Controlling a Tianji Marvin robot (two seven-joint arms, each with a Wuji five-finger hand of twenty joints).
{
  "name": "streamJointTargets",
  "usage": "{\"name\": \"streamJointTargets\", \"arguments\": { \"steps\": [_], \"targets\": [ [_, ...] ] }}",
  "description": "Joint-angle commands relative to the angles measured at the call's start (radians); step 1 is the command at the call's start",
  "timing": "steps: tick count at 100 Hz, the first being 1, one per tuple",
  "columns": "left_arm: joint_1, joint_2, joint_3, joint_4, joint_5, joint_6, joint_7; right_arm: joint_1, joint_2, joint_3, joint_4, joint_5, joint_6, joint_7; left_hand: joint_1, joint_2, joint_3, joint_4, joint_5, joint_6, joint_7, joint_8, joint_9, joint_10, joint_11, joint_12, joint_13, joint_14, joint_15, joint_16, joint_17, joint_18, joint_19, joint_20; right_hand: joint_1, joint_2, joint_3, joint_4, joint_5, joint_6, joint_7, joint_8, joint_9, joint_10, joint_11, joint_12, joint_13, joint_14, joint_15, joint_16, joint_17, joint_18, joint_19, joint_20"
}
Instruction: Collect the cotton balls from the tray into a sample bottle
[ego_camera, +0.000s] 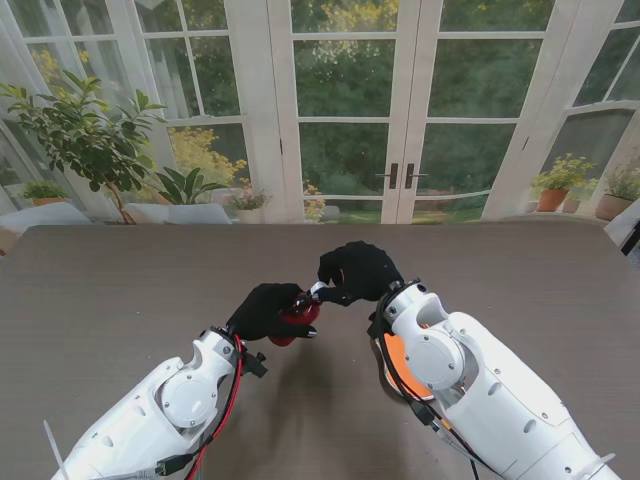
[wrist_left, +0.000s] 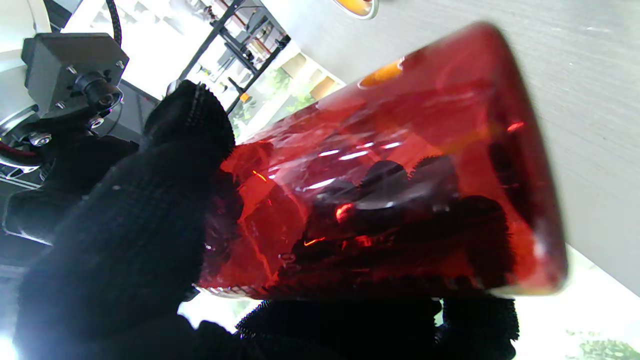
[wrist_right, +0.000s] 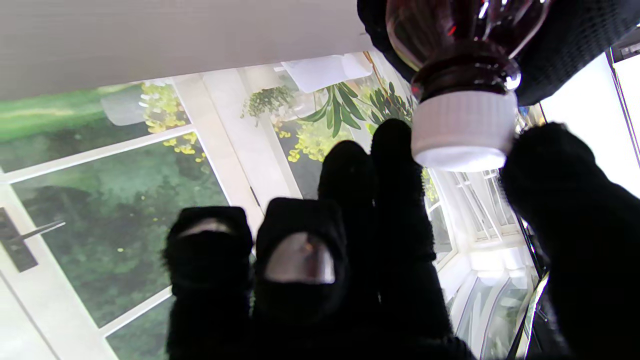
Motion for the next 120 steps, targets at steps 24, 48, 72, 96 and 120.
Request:
{"name": "streamJointTargets", "arguments": {
  "steps": [24,48,72,96,120],
  "targets": [
    [-0.002,-0.004,0.0,-0.009,0.0,-0.007,-0.016,0.007,0.004,-0.018,-0.008,-0.026,0.033,0.031,0.244,0.183,0.277,0.057,0.14,-0.306,0.266,0.049,0.087,-0.172,0.051,0.014,0.024,-0.047,0.002,0.006,-0.018,-0.091,-0.008,-0.013,-0.059,0.118,-0.048,0.165,0.141,0.002,-0.023,0.161,0.101,0.0,0.021,0.009,0.018,0.008,0.082,0.035,0.027,0.047,0.07,0.014],
    [-0.003,-0.004,0.0,-0.009,-0.001,-0.008,-0.015,0.016,0.005,-0.03,-0.003,-0.05,0.052,0.028,0.245,0.184,0.277,0.056,0.141,-0.307,0.266,0.049,0.085,-0.169,0.051,0.013,0.023,-0.046,0.001,0.006,-0.019,-0.09,-0.008,-0.013,-0.08,0.23,-0.103,0.175,0.219,-0.013,0.002,0.206,0.185,0.003,0.029,0.02,0.016,0.03,0.118,0.051,0.038,0.058,0.079,0.014],
    [-0.003,-0.004,0.001,-0.011,-0.003,-0.006,-0.016,0.017,0.009,-0.032,-0.004,-0.083,0.056,0.022,0.245,0.184,0.277,0.057,0.14,-0.304,0.265,0.049,0.086,-0.17,0.051,0.013,0.023,-0.045,0.001,0.006,-0.019,-0.089,-0.008,-0.013,-0.149,0.454,-0.173,0.196,0.263,-0.024,0.007,0.219,0.238,0.002,0.009,0.028,0.015,0.048,0.129,0.056,0.033,0.065,0.081,0.013],
    [0.0,-0.003,0.001,-0.015,-0.004,-0.002,-0.02,-0.001,0.008,-0.008,-0.017,-0.082,0.07,0.012,0.245,0.185,0.276,0.057,0.139,-0.307,0.265,0.05,0.085,-0.171,0.051,0.014,0.022,-0.046,0.001,0.006,-0.019,-0.09,-0.008,-0.013,-0.251,0.602,-0.313,0.203,0.017,-0.032,-0.195,0.174,0.072,0.01,-0.057,0.016,0.015,0.049,-0.001,-0.002,-0.033,0.042,0.049,0.02],
    [0.002,-0.003,0.0,-0.018,-0.005,0.002,-0.021,-0.012,0.019,0.045,-0.038,-0.004,-0.014,0.092,0.243,0.185,0.277,0.057,0.14,-0.306,0.265,0.05,0.086,-0.172,0.052,0.014,0.022,-0.046,0.002,0.006,-0.019,-0.092,-0.007,-0.012,-0.125,0.218,-0.102,0.175,-0.224,-0.074,-0.24,0.18,-0.111,-0.021,-0.038,-0.011,0.02,-0.004,-0.152,-0.056,-0.087,-0.02,0.01,0.021]
  ]
}}
